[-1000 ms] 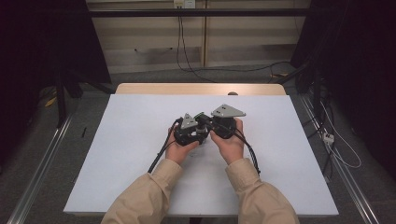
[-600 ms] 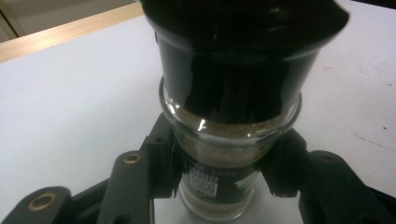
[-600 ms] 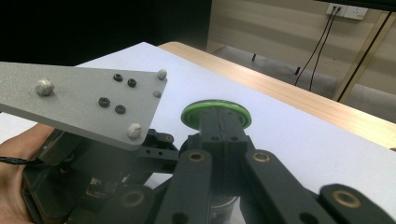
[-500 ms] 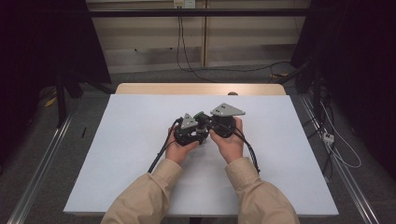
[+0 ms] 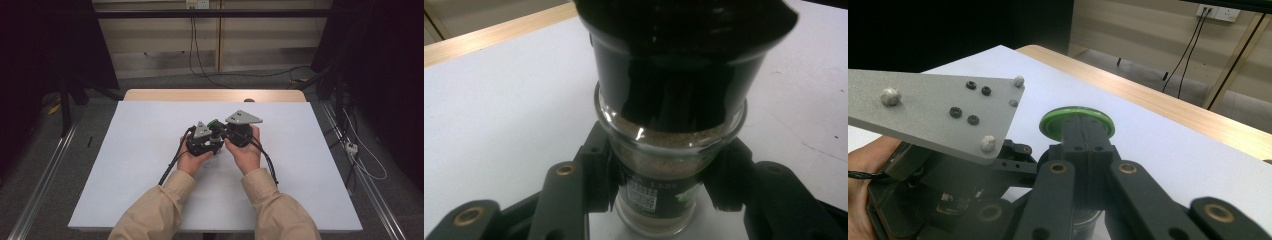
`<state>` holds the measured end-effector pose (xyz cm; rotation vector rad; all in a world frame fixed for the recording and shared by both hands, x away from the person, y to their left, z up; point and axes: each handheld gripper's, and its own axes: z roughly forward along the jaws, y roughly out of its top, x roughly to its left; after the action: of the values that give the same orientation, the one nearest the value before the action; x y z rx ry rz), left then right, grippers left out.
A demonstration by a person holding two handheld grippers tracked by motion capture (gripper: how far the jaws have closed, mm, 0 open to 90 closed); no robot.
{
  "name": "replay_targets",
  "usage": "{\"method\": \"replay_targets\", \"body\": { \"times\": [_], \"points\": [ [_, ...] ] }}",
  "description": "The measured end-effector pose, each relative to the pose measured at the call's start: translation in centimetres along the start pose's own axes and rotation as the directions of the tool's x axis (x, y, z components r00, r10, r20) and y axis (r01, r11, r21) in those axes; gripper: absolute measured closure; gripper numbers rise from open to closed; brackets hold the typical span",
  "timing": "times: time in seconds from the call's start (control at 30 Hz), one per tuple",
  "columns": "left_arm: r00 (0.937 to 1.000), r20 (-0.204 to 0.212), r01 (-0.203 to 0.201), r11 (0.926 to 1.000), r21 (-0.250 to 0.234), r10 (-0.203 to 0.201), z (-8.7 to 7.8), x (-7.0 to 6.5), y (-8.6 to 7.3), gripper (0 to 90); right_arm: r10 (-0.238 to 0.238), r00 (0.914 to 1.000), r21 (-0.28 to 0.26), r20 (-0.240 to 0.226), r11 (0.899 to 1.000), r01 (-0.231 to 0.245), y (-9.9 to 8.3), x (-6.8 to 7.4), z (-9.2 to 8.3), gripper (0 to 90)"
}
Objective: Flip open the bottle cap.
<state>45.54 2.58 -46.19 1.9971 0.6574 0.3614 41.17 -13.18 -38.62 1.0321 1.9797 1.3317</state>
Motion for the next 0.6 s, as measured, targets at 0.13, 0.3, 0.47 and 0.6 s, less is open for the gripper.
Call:
{"method": "replay_targets", "body": {
  "times": [0.13, 0.3, 0.47, 0.6],
  "points": [
    [1.0, 0.0, 0.0, 1.0, 0.001, 0.0, -0.01, -0.02, 0.0, 53.4, 0.0, 1.0, -0.001, 0.0, 1.0, 0.0, 0.07, -0.01, 0.08, 90.0],
    [1.0, 0.0, 0.0, 1.0, 0.001, 0.0, 0.0, -0.02, -0.01, 53.4, -0.002, 1.0, -0.002, 0.001, 1.0, 0.002, 0.1, -0.01, 0.13, 90.0],
    [1.0, -0.001, -0.002, 1.0, 0.0, 0.002, 0.0, -0.02, 0.0, 53.4, -0.001, 1.0, 0.0, 0.002, 1.0, 0.001, 0.11, -0.01, 0.18, 90.0],
    [1.0, -0.001, -0.002, 1.0, 0.001, 0.002, 0.0, -0.02, 0.0, 53.4, -0.004, 1.0, 0.003, 0.003, 1.0, 0.004, 0.08, -0.05, 0.3, 90.0]
  ]
}}
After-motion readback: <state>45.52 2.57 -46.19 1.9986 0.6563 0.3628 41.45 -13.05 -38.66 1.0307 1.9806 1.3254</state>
